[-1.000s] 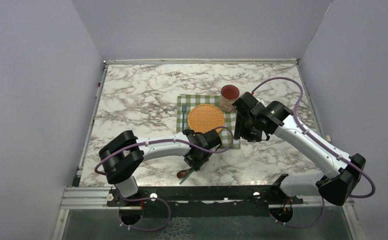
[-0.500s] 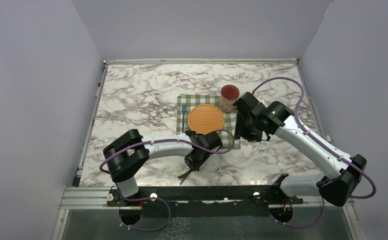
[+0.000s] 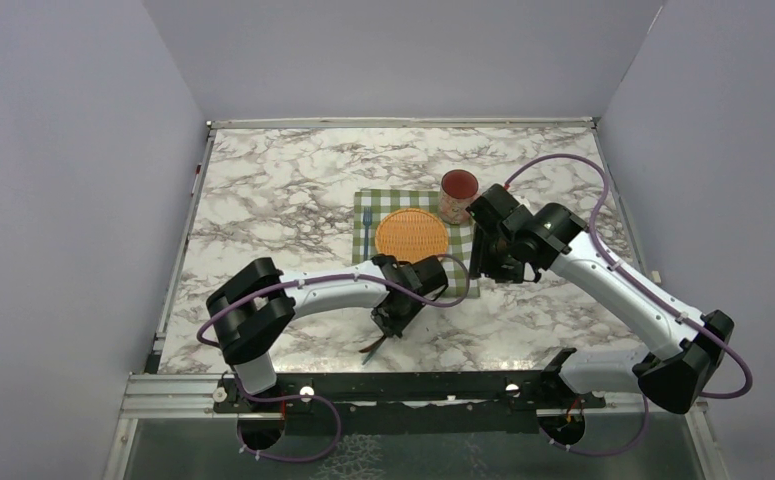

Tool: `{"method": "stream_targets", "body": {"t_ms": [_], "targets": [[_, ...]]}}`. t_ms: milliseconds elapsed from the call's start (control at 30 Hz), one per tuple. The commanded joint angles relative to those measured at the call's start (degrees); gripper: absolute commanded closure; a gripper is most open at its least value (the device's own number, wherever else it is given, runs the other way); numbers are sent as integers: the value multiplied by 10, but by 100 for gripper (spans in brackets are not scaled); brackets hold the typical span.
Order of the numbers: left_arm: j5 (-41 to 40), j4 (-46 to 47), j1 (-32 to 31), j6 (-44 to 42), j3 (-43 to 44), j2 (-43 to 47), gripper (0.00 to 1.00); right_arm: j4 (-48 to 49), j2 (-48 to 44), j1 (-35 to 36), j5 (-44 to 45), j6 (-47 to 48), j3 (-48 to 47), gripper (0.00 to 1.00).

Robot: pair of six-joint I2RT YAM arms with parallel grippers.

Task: Set the dinner table for one person
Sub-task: Adjust the utensils at the center of the board.

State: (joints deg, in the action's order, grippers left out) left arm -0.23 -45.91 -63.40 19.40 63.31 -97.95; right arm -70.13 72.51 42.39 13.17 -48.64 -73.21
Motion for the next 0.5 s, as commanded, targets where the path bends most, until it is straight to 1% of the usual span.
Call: {"method": "stream_targets", "body": {"t_ms": [0,133,267,467], "targets": [[7,-13,-2,-17,28,-1,100,5,-14,1,23,-14,1,46],[18,-13,-4,-20,32,-4,100,-9,-19,1,46,-31,-5,46],[52,-12,-7,-37,47,-6,100,-38,-32,1,88,-62,-17,46],[75,-13,-32,-64,99,-60,100,-73,-34,0,134,-82,-41,46]]}}
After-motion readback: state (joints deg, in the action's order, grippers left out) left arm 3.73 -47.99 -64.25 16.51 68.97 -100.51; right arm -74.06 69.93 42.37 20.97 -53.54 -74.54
